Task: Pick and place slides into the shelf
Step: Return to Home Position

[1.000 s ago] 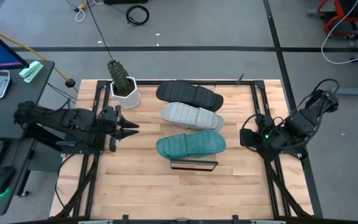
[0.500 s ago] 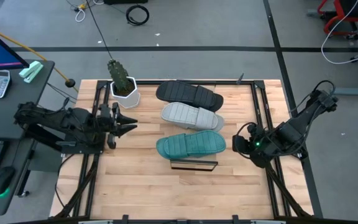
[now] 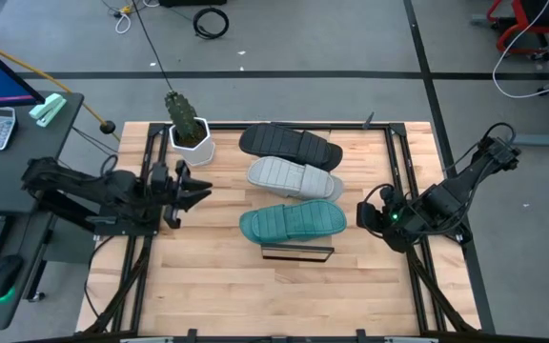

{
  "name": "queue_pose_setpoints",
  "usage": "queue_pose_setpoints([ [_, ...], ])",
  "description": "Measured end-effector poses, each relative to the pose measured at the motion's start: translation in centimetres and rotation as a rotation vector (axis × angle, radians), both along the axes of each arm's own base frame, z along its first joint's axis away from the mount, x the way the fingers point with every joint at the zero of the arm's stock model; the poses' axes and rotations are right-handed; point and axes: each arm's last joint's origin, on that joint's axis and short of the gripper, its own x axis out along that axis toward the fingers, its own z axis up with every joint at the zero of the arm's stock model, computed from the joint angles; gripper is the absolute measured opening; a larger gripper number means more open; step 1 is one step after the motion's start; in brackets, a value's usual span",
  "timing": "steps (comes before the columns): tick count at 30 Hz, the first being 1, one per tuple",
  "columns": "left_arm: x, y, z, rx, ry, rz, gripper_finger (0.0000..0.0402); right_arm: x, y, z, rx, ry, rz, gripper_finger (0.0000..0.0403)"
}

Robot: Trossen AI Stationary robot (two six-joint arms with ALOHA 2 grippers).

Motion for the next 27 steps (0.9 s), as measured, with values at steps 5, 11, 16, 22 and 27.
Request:
queue_pose_setpoints([
  [5,-0.1,0.0,-1.6,0.002,-0.083,0.009,0.0092,0.0,0.0,0.0,0.0,-0.001,0.003,0.0008],
  [11,-0.4,0.2,-3.2,0.031,-0.147,0.084,0.0071,0.1,-0.2,0.0,0.003,-0.002,-0.004,0.0009],
  [16,-0.7,0.3,-4.1,0.039,-0.175,0.095,0.0058,0.5,-0.8,0.1,-0.009,-0.004,-0.037,0.0011],
  [22,-0.6,0.4,-4.4,0.057,-0.177,0.065,0.0048,0.9,-1.8,0.1,-0.053,-0.007,-0.057,0.0003],
  [27,-0.5,0.8,-4.4,0.071,-0.196,-0.016,0.0035,1.0,-1.9,0.1,-0.05,-0.007,-0.062,0.0006],
])
